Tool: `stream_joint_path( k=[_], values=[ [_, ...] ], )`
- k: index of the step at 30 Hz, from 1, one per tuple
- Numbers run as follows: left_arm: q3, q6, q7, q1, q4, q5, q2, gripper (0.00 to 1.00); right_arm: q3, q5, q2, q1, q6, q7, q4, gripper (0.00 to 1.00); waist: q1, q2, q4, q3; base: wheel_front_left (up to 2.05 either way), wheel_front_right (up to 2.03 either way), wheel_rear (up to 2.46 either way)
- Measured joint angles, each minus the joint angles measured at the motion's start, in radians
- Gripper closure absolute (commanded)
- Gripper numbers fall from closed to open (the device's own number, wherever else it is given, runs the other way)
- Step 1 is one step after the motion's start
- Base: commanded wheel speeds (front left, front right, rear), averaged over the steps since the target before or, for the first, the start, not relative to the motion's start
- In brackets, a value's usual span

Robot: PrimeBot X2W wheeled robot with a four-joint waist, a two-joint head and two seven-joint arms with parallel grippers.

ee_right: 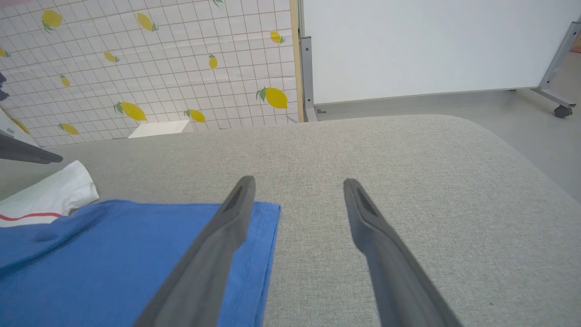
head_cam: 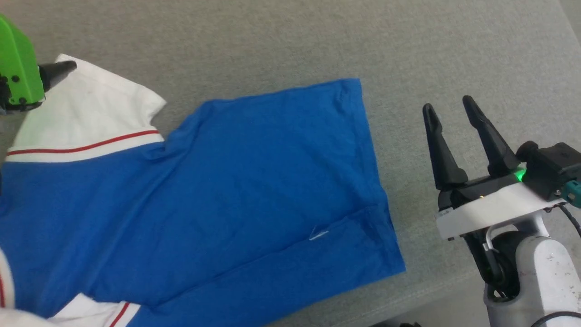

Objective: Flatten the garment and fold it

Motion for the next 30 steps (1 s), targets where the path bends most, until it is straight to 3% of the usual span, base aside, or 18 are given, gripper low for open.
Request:
stream_joint_path(
  k=[9, 10, 12, 20, 30],
  values=[
    [-0.057, 0.002, 0.091, -0.025, 0.040, 0.051, 0.047, 0.00, 0.037, 0.009, 0.003, -0.018, 0.000, -0.004, 0.005, 0.00, -0.0002, 0.0000, -0.062, 0.067, 0.00, 0.00, 0.00],
    [-0.058, 0.007, 0.106, -0.029, 0.041, 0.051, 0.049, 0.21, 0.038, 0.011, 0.003, -0.018, 0.000, -0.004, 0.005, 0.00, -0.0002, 0.0000, -0.066, 0.070, 0.00, 0.00, 0.00],
    [-0.058, 0.018, 0.129, -0.034, 0.041, 0.049, 0.051, 1.00, 0.037, 0.015, 0.003, -0.018, 0.000, -0.004, 0.006, 0.00, -0.0002, 0.0000, -0.072, 0.075, 0.00, 0.00, 0.00],
    [-0.041, 0.030, 0.075, -0.004, 0.059, 0.015, 0.024, 1.00, 0.022, 0.018, -0.003, -0.019, 0.000, 0.018, 0.012, 0.00, -0.0002, 0.0000, -0.058, 0.051, 0.00, 0.00, 0.00],
    [-0.056, -0.044, -0.152, 0.026, 0.087, 0.029, -0.087, 1.00, 0.042, 0.133, -0.108, -0.110, 0.000, 0.193, 0.168, 0.00, -0.0002, 0.0000, 0.013, -0.024, 0.00, 0.00, 0.00]
  ],
)
